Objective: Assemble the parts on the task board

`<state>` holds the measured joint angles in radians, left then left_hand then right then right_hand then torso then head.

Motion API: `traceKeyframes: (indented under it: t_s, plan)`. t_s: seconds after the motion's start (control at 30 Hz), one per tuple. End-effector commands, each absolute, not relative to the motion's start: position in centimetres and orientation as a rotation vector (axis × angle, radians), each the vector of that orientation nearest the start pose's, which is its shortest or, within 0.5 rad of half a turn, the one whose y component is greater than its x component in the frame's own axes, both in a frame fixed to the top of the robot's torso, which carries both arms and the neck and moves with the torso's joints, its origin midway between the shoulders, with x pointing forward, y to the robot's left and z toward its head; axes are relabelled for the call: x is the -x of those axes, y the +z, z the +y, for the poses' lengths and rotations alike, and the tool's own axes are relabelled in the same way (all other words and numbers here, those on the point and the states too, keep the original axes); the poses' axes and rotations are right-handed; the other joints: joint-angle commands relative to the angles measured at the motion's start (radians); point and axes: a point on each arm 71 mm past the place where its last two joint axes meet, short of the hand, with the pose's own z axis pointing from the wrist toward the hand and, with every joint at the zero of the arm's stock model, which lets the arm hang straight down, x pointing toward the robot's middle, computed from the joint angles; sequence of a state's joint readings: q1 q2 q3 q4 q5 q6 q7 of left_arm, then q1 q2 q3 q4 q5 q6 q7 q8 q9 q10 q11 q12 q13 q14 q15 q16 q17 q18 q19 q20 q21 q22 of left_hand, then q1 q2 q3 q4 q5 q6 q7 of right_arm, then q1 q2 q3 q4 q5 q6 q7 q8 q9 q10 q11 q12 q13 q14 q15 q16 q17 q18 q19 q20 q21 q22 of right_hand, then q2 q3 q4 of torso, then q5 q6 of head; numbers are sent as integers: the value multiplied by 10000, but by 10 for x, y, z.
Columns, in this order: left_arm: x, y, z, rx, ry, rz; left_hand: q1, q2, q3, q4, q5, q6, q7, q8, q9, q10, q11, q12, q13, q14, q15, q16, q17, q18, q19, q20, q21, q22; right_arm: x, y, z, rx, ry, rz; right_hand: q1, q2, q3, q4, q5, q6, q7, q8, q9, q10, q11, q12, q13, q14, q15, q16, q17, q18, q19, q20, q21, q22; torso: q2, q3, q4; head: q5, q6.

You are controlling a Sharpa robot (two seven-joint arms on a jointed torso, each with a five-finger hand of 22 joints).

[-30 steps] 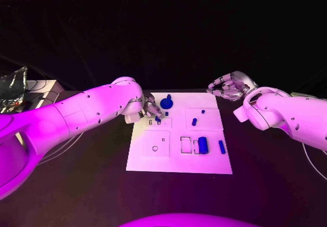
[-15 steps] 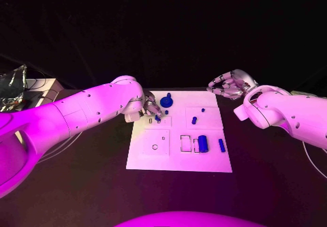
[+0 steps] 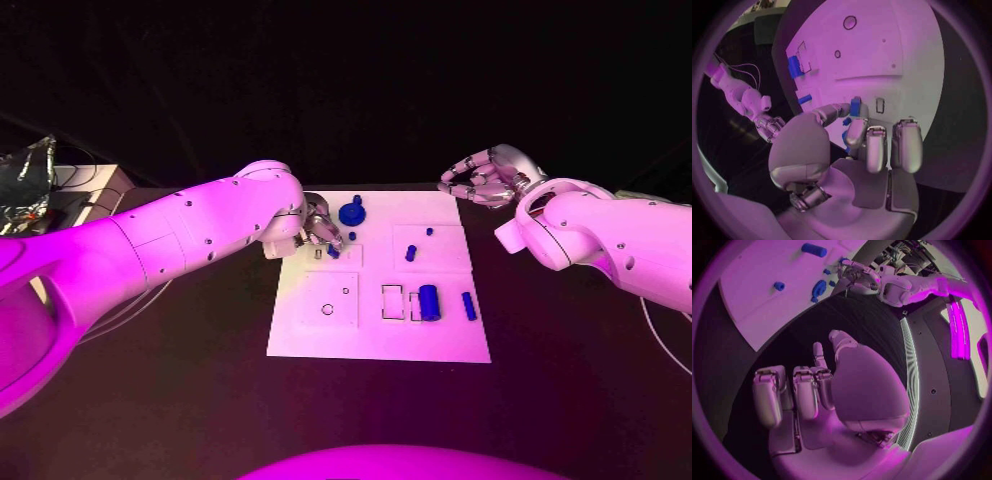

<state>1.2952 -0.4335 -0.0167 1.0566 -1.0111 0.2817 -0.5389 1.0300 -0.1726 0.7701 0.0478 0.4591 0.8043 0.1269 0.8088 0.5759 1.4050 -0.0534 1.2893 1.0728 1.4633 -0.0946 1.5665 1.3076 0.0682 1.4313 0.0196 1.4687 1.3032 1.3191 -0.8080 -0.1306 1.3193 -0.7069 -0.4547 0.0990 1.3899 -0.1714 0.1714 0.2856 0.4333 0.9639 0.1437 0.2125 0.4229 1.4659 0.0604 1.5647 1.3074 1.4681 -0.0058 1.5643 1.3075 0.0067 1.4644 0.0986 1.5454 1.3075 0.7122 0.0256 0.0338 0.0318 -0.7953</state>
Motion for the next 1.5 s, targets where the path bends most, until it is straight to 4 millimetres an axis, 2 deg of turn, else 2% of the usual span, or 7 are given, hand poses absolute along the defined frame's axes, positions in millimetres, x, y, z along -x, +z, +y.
traceKeyframes:
  t_s: [0.03,0.33,1.2,1.23,1.27,1.3,1.5]
  plan:
    - [-560,-200,134,1511,-3682,23734,157,288,311,-407,-85,1188,-1128,20,2434,86,-13,64,16,1075,-65,43,2632,-122,-31,-66,8,2,-535,-162,-256,-4996,8859,15469,-26,-60,49,-16,-43,-73,-14,13,9,1049,16,61,2634,1023,-31,60,2616,10,915,-31,-25,2439,0,1,0,2,-5]
    - [-559,-201,135,1365,-3524,23765,231,403,139,-375,-581,1261,-1146,-167,2592,102,-27,43,50,1075,-79,43,2632,-123,-25,-84,-10,-3,-535,-162,-256,-4995,8857,15475,-26,-60,49,-16,-43,-73,-14,13,9,1049,16,61,2634,1023,-31,60,2616,10,915,-31,-25,2439,-1,6,0,19,-16]
    - [-557,-204,134,1032,-3412,24048,165,423,-140,-219,-1126,1423,-1164,-332,2779,142,-31,78,178,1075,-78,43,2632,-131,-2,-84,-14,30,-534,-162,-257,-4998,8861,15490,-26,-60,49,-16,-43,-73,-14,13,9,1049,16,61,2634,1023,-31,60,2616,10,915,-31,-25,2439,12,9,-9,-2,-42]
    - [-557,-204,134,1031,-3408,24046,135,442,-227,-158,-1231,1444,-1170,-361,2805,143,-35,75,184,1075,-80,43,2632,-130,-2,-84,-17,28,-534,-162,-257,-4998,8861,15491,-26,-60,49,-16,-43,-73,-14,13,9,1049,16,61,2634,1023,-31,60,2616,10,915,-31,-25,2439,8,9,-5,-8,-42]
    - [-557,-204,134,1030,-3403,24042,148,493,-375,-79,-1704,1469,-1190,-440,2862,144,-49,71,203,1075,-90,43,2632,-130,0,-88,-23,30,-534,-162,-257,-4998,8860,15492,-40,-89,105,-20,-56,-86,-11,22,63,1049,18,61,2634,1019,-27,53,2597,17,900,-27,-53,2420,8,10,-5,-11,-43]
    - [-557,-204,133,1030,-3397,24037,160,506,-403,-63,-1798,1477,-1192,-463,2879,142,-50,68,204,1075,-92,43,2632,-129,-2,-91,-26,26,-534,-162,-257,-4998,8860,15492,-40,-89,105,-20,-56,-86,-11,22,63,1049,18,61,2634,1019,-27,53,2597,17,900,-27,-53,2420,6,10,-6,-13,-46]
    - [-557,-205,134,1051,-3358,24002,133,569,-478,50,-1918,1515,-1189,-518,2922,150,-47,76,239,1075,-92,43,2632,-130,2,-94,-28,30,-534,-162,-257,-4999,8860,15488,-40,-89,105,-20,-56,-86,-11,22,63,1049,18,61,2634,1019,-27,53,2597,17,900,-27,-53,2420,8,9,1,-7,-55]
